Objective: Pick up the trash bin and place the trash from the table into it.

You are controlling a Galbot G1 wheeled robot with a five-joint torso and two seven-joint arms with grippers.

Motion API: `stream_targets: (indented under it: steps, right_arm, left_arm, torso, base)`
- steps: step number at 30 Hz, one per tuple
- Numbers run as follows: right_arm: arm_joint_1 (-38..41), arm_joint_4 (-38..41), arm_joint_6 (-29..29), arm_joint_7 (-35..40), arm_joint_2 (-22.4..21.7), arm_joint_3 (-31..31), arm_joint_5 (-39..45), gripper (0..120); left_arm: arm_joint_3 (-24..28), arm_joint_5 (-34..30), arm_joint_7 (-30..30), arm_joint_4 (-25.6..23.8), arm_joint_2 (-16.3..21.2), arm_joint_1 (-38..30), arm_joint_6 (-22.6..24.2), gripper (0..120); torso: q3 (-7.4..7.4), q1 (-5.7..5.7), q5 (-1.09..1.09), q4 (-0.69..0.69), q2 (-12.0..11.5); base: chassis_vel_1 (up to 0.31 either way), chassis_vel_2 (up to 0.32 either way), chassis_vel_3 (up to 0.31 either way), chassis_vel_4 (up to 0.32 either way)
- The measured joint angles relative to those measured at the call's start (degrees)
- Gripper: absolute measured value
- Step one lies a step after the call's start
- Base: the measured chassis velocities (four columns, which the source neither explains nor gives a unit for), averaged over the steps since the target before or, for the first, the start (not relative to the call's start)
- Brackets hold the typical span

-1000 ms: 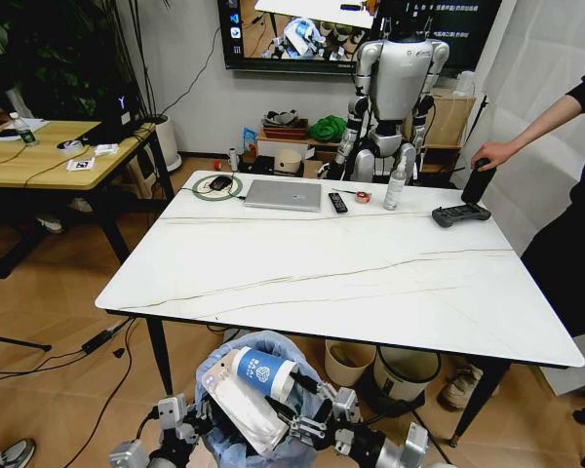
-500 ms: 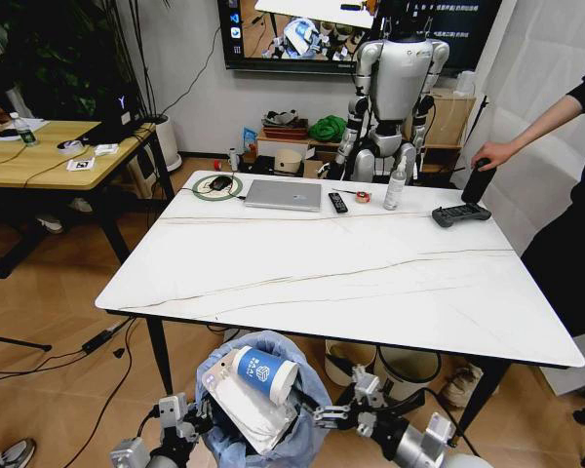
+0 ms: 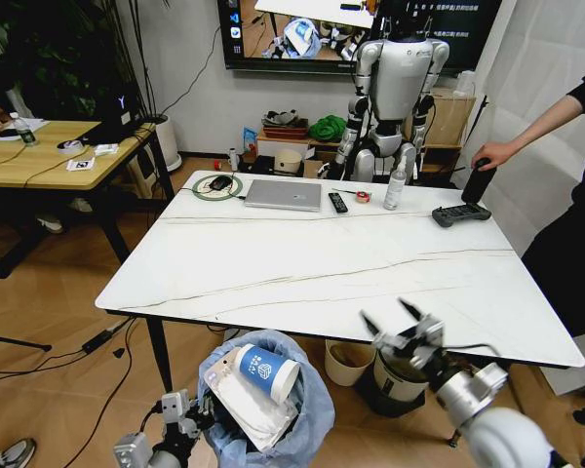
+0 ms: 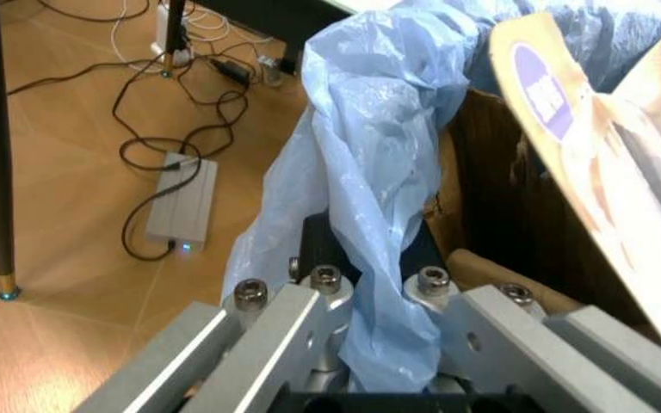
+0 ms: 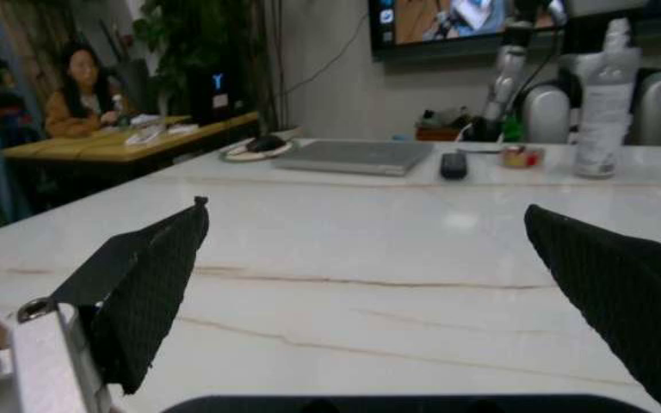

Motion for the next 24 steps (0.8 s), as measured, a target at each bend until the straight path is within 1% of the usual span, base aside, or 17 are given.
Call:
stream_targets:
  steps: [1,2,6,8,12,13,15,18,19,21,23,24]
  right_arm:
    - [0.1,-0.9,0.2,-1.1,1.5,2.5,0.3,100]
    - [0.1,-0.9,0.2,-1.1,1.5,2.5,0.3,100]
    - [-0.1,-1.8,0.1,-1.6,5.4,8.8,0.5,100]
    - [-0.3,-1.8,0.0,-1.6,6.0,9.7,0.5,100]
    - [-4.4,-2.3,0.3,-1.7,10.8,15.9,-0.6,100]
    - [-4.4,-2.3,0.3,-1.7,10.8,15.9,-0.6,100]
    - [-6.0,-3.2,0.7,-1.6,12.2,16.7,-1.5,100]
    - [-7.6,-4.0,1.2,-0.9,14.2,17.4,-2.9,100]
    - [-7.6,-4.0,1.2,-0.9,14.2,17.4,-2.9,100]
    - [-9.2,-4.1,1.5,-0.6,15.8,18.6,-3.8,100]
    - [-11.3,-4.2,2.1,-0.3,17.4,20.0,-5.4,100]
    - [-11.3,-4.2,2.1,-0.3,17.4,20.0,-5.4,100]
  left_arm:
    - [0.1,-0.2,0.0,0.1,0.5,-0.2,0.0,0]
    - [0.1,-0.2,0.0,0.1,0.5,-0.2,0.0,0]
    - [0.7,-0.8,0.0,0.3,1.9,-0.9,0.0,0]
    - [0.7,-0.9,0.0,0.3,2.0,-1.0,0.0,0]
    - [1.2,-1.0,0.0,0.8,3.4,-1.7,0.0,0]
    - [1.2,-1.0,0.0,0.8,3.4,-1.7,0.0,0]
    - [1.1,-1.0,-0.1,0.8,3.3,-1.6,0.0,0]
    - [1.1,-0.9,-0.2,0.5,3.5,-1.6,0.0,0]
    - [1.1,-0.9,-0.2,0.5,3.5,-1.6,0.0,0]
    - [1.3,-0.8,-0.3,0.6,4.2,-2.4,0.0,0]
    - [1.5,-0.8,-0.3,1.1,5.0,-3.2,0.0,0]
    - [1.5,-0.8,-0.3,1.1,5.0,-3.2,0.0,0]
  torso:
    - [0.0,0.0,0.0,-0.01,0.0]
    - [0.0,0.0,0.0,-0.01,0.0]
    - [0.0,0.0,-0.01,0.0,0.0]
    - [0.0,0.0,-0.01,0.0,0.0]
    - [0.0,0.0,-0.01,-0.03,0.0]
    - [0.0,0.0,-0.01,-0.03,0.0]
    - [0.0,-0.01,0.0,-0.04,0.0]
    - [0.0,0.0,0.03,0.02,0.0]
    - [0.0,0.0,0.03,0.02,0.0]
    - [0.0,-0.01,-0.01,0.01,0.0]
    - [0.0,0.0,0.0,-0.02,0.0]
    - [0.0,0.0,0.0,-0.02,0.0]
  base:
    - [0.0,0.0,0.0,0.0]
    - [0.0,0.0,0.0,0.0]
    - [0.0,0.0,0.0,0.0]
    - [0.0,0.0,0.0,0.0]
    - [0.0,0.0,0.0,0.0]
    - [0.0,0.0,0.0,0.0]
    - [0.0,0.0,0.0,0.0]
    - [0.0,0.0,0.0,0.0]
    - [0.0,0.0,0.0,0.0]
    - [0.0,0.0,0.0,0.0]
    - [0.0,0.0,0.0,0.0]
    - [0.0,0.0,0.0,0.0]
